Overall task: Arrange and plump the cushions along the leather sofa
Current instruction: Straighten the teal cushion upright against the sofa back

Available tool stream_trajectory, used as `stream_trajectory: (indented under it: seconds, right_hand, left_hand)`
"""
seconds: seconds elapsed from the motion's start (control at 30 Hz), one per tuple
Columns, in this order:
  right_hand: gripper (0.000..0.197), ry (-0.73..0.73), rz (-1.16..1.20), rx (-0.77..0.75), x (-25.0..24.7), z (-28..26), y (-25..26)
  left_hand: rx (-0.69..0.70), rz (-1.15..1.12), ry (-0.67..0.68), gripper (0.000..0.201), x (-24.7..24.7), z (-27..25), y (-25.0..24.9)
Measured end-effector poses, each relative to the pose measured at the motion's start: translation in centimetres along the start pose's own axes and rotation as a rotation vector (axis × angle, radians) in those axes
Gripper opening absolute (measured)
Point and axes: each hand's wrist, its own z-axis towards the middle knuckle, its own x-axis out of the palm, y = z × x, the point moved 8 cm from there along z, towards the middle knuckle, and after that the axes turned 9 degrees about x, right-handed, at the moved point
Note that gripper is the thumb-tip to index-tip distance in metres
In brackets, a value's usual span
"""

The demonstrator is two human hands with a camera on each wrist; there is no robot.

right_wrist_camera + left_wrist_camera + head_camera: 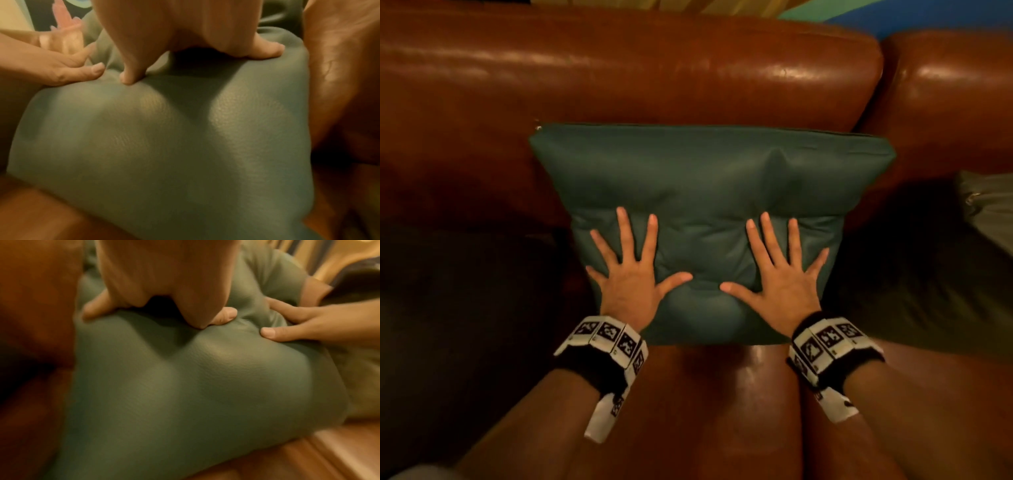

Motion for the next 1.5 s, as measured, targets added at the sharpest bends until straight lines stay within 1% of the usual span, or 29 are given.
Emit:
stream_trajectory:
  seconds: [0.1,0.2,0.27,0.3,0.33,0.37,0.4,0.53,0.6,0.63,0.67,0.73,0.77,0.8,0.83,0.9,0.93,0.97,1.03,1.07,1.1,1.17,1.23,1.27,1.3,1.33,1.37,1.43,1.5]
  right_hand:
    - [0.100,0.027,0.051,0.010,-0.3,-0.6,0.1]
    - [0.103,-0.120,0.237,-0.008,-1.9,-3.2,-0.4]
    - [0.106,-0.295,0.448,0.067,-2.5,-5.9,-1.9]
    - [0.110,-0.320,0.599,0.158,-2.2,-7.1,-3.0]
    - [0.115,-0.267,0.758,0.254,-1.2,-7.8,-3.8]
    - [0.118,-0.169,0.877,0.316,-0.1,-7.9,-4.3]
    - [0.120,-0.073,0.900,0.330,0.6,-7.4,-4.3]
    - [0.123,0.214,0.712,0.260,1.7,-2.8,-4.0]
    - [0.121,0.301,0.750,0.225,1.3,-1.8,-4.0]
    - [0.114,0.287,0.824,0.229,0.4,-1.8,-4.4]
    - [0.101,0.240,0.893,0.270,-1.0,-2.0,-5.3]
    - [0.082,0.077,0.969,0.396,-5.0,-1.2,-7.6]
    - [0.076,-0.020,0.995,0.439,-7.2,-0.4,-8.6]
    - [0.074,-0.093,1.040,0.491,-8.9,0.6,-9.4]
    - [0.080,-0.108,1.104,0.544,-9.5,1.7,-10.0]
    - [0.111,-0.038,1.239,0.624,-8.8,3.5,-10.8]
    - [0.114,-0.051,1.258,0.631,-8.1,4.1,-11.8]
    - [0.100,-0.100,1.256,0.658,-7.7,4.3,-12.5]
    - [0.054,-0.260,1.203,0.693,-9.0,2.5,-12.4]
    - [0.040,-0.330,1.167,0.692,-9.7,1.3,-12.4]
    - [0.031,-0.379,1.163,0.694,-10.4,0.1,-11.9]
    - [0.023,-0.419,1.141,0.683,-11.2,-1.3,-11.8]
    - [0.011,-0.483,1.002,0.700,-12.5,-2.6,-11.0]
    - [0.030,-0.503,0.912,0.659,-13.5,-3.0,-9.4]
    - [0.054,-0.481,0.789,0.562,-14.3,-3.3,-6.6]
    - [0.072,-0.463,0.629,0.434,-15.1,-3.9,-2.8]
    - [0.081,-0.458,0.465,0.288,-15.6,-4.6,1.4]
    - [0.081,-0.389,0.263,0.031,-15.3,-5.6,9.9]
    - [0.070,-0.168,0.244,-0.141,-13.6,-5.4,16.8]
  left_hand:
    - [0.028,-0.029,0.003,0.098,-1.1,-1.0,0.2]
    - [-0.013,-0.143,-0.119,0.104,-2.1,-3.7,-0.6]
    - [-0.179,-0.288,-0.233,0.117,-1.5,-6.3,-0.2]
    - [-0.284,-0.414,-0.268,0.125,-0.7,-7.5,0.2]
    - [-0.356,-0.546,-0.276,0.130,0.5,-8.1,0.5]
    - [-0.376,-0.650,-0.268,0.132,1.5,-8.2,0.6]
    - [-0.357,-0.707,-0.248,0.133,2.1,-7.7,0.6]
    - [-0.255,-0.754,-0.086,0.129,2.8,-4.5,1.2]
    - [-0.255,-0.751,-0.041,0.129,2.0,-4.3,1.1]
    - [-0.283,-0.765,-0.048,0.125,1.3,-4.7,1.2]
    - [-0.319,-0.801,-0.102,0.117,0.0,-5.3,1.2]
    - [-0.347,-0.885,-0.375,0.104,-3.8,-5.4,2.0]
    - [-0.360,-0.940,-0.498,0.098,-5.9,-4.8,2.6]
    - [-0.381,-0.996,-0.558,0.092,-7.9,-3.7,3.1]
    - [-0.393,-1.057,-0.582,0.089,-9.6,-2.0,3.7]
    - [-0.468,-1.139,-0.559,0.099,-12.1,1.3,5.0]
    - [-0.515,-1.127,-0.553,0.104,-12.7,2.4,6.0]
    - [-0.548,-1.086,-0.554,0.098,-13.0,3.2,7.3]
    - [-0.530,-0.981,-0.571,0.065,-14.2,2.3,8.4]
    - [-0.501,-0.935,-0.578,0.054,-14.7,1.4,8.4]
    - [-0.452,-0.894,-0.579,0.049,-15.2,0.6,8.3]
    - [-0.380,-0.768,-0.559,0.046,-15.6,-0.6,8.3]
    - [-0.342,-0.752,-0.549,0.041,-15.7,-1.1,8.1]
    - [-0.347,-0.787,-0.558,0.042,-15.7,-1.4,7.9]
    - [-0.359,-0.821,-0.569,0.045,-15.9,-1.7,7.7]
    - [-0.380,-0.842,-0.580,0.046,-16.2,-2.2,7.3]
    - [-0.380,-0.844,-0.591,0.046,-16.5,-2.6,6.8]
    - [-0.330,-0.790,-0.600,0.042,-16.8,-3.3,5.3]
    - [-0.279,-0.730,-0.621,0.038,-17.1,-3.8,4.4]
